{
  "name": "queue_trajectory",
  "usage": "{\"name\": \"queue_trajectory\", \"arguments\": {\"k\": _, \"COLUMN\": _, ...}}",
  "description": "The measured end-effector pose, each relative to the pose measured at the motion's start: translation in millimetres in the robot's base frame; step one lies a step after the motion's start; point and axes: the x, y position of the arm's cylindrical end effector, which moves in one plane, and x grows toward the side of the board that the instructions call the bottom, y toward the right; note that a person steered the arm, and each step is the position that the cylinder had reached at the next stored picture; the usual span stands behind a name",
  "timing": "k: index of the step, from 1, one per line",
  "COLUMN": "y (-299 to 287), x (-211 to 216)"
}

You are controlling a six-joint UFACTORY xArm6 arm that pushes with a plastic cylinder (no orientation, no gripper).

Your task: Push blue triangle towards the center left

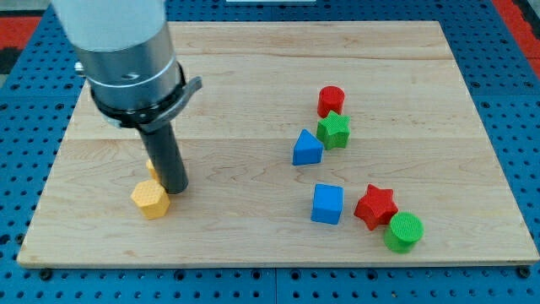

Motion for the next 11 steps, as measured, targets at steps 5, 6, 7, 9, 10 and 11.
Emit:
{"name": "queue_trajectory", "arguments": {"k": 5, "y": 137.8, "x": -5.7}}
{"name": "queue_trajectory", "arguments": {"k": 6, "y": 205.7, "x": -20.1}}
{"name": "queue_trajectory", "arguments": {"k": 7, "y": 224.4, "x": -27.1}}
{"name": "queue_trajectory", "arguments": {"k": 9, "y": 92.6, "x": -80.2}}
{"name": "queue_trajectory", "arguments": {"k": 10, "y": 108.6, "x": -60.6}}
{"name": "queue_trajectory", "arguments": {"k": 11, "y": 182.4, "x": -48.0}}
